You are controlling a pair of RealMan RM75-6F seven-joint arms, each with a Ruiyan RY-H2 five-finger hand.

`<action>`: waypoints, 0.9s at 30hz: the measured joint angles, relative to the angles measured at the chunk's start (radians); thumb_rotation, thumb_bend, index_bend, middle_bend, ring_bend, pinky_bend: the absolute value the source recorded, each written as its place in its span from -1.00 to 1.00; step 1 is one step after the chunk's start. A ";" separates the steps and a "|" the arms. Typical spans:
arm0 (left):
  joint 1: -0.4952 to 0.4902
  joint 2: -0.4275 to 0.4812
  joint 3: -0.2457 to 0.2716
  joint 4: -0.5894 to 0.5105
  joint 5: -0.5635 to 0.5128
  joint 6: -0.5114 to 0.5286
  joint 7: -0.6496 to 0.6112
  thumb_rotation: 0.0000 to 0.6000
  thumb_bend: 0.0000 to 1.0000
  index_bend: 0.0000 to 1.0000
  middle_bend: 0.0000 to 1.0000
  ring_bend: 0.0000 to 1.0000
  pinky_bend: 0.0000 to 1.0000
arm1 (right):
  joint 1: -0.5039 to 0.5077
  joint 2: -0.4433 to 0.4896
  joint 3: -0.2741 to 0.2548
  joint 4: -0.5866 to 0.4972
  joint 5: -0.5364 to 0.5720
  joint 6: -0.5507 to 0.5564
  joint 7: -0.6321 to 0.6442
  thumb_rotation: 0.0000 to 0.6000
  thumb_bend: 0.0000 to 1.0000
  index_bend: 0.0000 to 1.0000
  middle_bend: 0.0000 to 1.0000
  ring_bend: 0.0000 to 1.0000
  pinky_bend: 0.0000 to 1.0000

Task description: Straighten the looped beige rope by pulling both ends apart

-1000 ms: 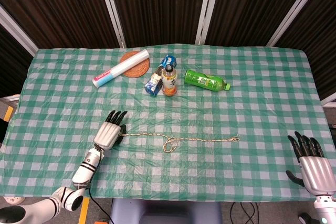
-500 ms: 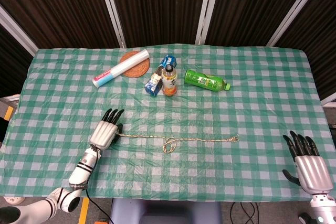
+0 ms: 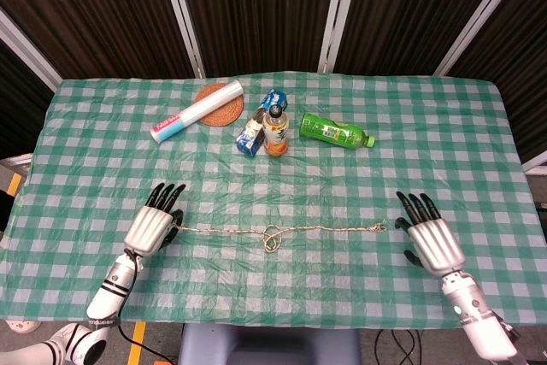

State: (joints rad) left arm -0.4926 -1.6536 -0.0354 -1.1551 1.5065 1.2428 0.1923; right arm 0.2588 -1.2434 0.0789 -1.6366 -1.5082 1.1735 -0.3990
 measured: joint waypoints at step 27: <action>0.008 0.007 -0.006 0.024 -0.012 -0.022 -0.023 1.00 -0.09 0.21 -0.91 -1.00 -0.86 | 0.185 -0.252 0.039 0.230 0.264 -0.181 -0.226 1.00 -0.20 0.20 -1.00 -1.00 -1.00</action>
State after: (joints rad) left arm -0.4841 -1.6467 -0.0413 -1.1313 1.4950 1.2211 0.1693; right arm 0.4436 -1.4951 0.1181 -1.4067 -1.2442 0.9930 -0.6253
